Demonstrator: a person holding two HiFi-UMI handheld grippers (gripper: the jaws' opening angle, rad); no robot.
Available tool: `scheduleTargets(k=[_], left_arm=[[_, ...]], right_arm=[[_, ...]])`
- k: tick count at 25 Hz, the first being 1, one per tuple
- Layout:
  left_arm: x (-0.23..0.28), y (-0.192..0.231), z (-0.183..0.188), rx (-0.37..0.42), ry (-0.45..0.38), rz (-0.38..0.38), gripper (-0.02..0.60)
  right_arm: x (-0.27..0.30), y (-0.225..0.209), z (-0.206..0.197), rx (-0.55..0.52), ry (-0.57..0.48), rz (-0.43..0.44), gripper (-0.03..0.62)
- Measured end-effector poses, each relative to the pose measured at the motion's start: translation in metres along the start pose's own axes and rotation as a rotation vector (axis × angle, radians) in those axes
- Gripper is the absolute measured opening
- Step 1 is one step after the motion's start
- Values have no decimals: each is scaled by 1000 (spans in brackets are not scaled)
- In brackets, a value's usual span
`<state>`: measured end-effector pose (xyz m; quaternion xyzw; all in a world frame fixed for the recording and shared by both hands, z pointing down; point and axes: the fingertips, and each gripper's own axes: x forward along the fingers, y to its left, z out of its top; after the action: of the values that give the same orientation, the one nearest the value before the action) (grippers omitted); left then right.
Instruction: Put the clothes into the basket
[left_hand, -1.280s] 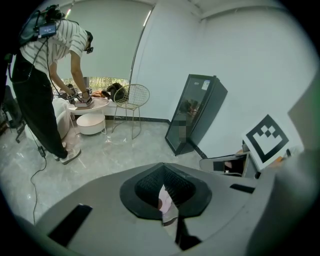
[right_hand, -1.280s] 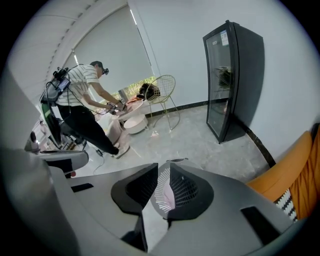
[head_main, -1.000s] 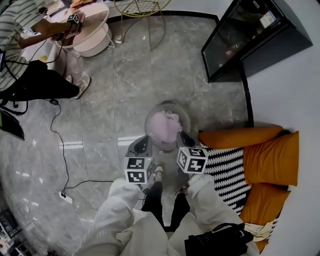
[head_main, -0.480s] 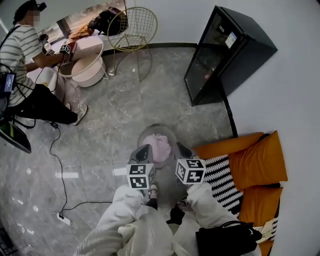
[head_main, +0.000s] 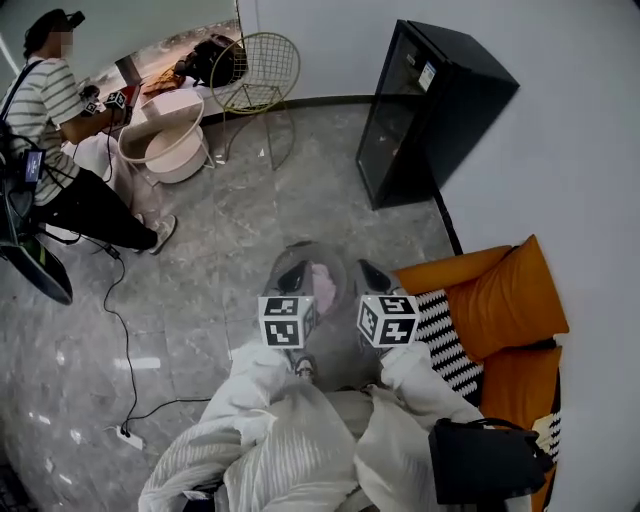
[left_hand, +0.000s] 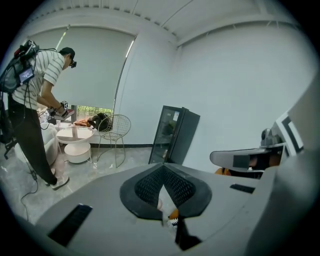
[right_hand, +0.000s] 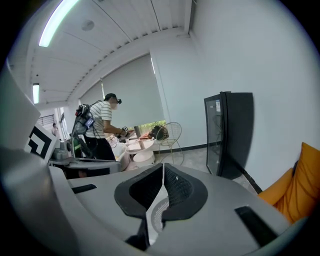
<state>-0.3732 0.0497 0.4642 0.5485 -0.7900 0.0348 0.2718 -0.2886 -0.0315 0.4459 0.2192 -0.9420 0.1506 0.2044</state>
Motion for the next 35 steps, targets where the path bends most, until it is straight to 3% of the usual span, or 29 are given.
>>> scheduleTargets(k=[10,16,24,30,35], left_arm=[[-22,-21,3,68,-12,-1,0],[-27,-15,-6,30,-11,-12,0],[-30,-7,-4,48,-5,-24,0],[-24,-14,-8,84,13,-109,0],[-6,-46,-13,151,46,-227,0]], right_arm=[[-19,7,-8,19,-8,6,29],[-24,13,-16,30,-9,-4,29],[-24,18,-15,45,-20,-43,31],[-32,16,-23,92,-39,-116,31],[-53,-12,-33,160,-62,-239,31]])
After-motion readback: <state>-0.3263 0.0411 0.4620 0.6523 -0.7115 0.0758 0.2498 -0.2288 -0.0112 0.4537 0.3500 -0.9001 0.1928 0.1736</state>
